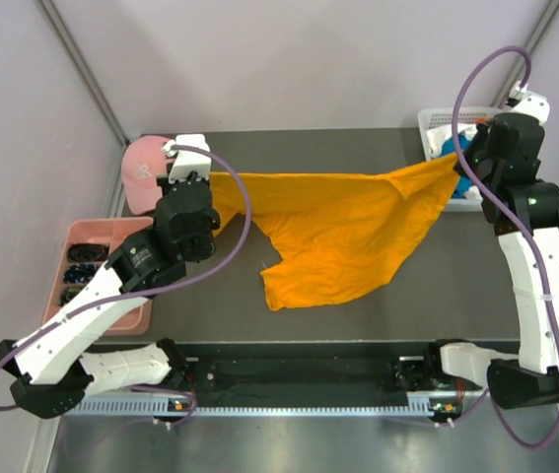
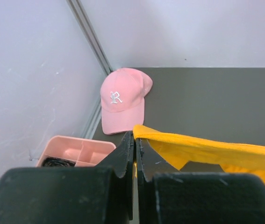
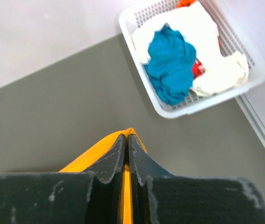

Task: Fold and stack the t-shirts
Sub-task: Flatten out the tshirt

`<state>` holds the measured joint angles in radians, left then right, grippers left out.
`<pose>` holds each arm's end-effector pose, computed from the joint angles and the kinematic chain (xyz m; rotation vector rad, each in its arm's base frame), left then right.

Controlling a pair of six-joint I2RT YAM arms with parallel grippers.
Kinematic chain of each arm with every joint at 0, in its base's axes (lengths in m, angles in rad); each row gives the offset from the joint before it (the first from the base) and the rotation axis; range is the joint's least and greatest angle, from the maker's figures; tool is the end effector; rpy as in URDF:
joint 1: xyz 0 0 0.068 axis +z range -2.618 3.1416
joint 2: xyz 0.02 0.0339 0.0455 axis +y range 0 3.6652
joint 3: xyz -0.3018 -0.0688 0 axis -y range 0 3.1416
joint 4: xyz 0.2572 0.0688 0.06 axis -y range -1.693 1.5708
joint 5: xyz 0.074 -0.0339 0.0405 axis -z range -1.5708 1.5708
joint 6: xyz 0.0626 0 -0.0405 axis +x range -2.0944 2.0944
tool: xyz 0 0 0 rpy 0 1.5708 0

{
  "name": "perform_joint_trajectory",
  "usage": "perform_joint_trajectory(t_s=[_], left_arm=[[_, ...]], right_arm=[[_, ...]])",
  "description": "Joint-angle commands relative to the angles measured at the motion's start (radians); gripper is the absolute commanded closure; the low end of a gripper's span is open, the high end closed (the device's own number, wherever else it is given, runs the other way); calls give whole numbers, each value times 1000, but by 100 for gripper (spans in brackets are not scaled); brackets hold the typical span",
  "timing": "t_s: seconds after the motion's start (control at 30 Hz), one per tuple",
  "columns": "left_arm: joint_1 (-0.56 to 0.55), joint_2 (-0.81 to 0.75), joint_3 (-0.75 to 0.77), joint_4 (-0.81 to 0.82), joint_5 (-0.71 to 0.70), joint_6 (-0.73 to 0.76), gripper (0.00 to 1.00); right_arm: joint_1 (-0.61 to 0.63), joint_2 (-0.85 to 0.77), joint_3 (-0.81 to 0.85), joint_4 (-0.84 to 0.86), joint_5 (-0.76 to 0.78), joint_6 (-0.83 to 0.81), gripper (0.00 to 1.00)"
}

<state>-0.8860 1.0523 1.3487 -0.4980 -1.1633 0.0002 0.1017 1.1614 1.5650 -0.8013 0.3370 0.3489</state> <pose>0.1683 -0.1152 0.4884 -0.0823 1.6604 0.3578 0.2364 0.0033 0.4950 0.4551 1.8911 -0.0335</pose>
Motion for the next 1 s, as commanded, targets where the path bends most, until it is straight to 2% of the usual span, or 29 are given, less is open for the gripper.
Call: perform_joint_trajectory(t_s=[0.0, 0.23, 0.57, 0.67, 0.8, 0.9, 0.97], left_arm=[[4, 0, 59, 185, -61, 232, 100], [4, 60, 96, 375, -24, 376, 100], [16, 133, 125, 406, 24, 405, 100], [16, 124, 125, 371, 25, 383, 100], [15, 77, 116, 265, 25, 286, 100], [16, 19, 104, 86, 63, 139, 100], [16, -34, 77, -63, 141, 54, 100]], right_arm=[[-11, 58, 143, 39, -32, -28, 100], [-10, 181, 332, 40, -101, -94, 100], [-10, 267, 471, 82, -206, -157, 100], [-10, 248, 442, 79, -242, -151, 100], [-11, 158, 301, 79, -260, -128, 100], [-8, 57, 174, 56, -291, -96, 100], [-10, -30, 92, 53, -329, -71, 100]])
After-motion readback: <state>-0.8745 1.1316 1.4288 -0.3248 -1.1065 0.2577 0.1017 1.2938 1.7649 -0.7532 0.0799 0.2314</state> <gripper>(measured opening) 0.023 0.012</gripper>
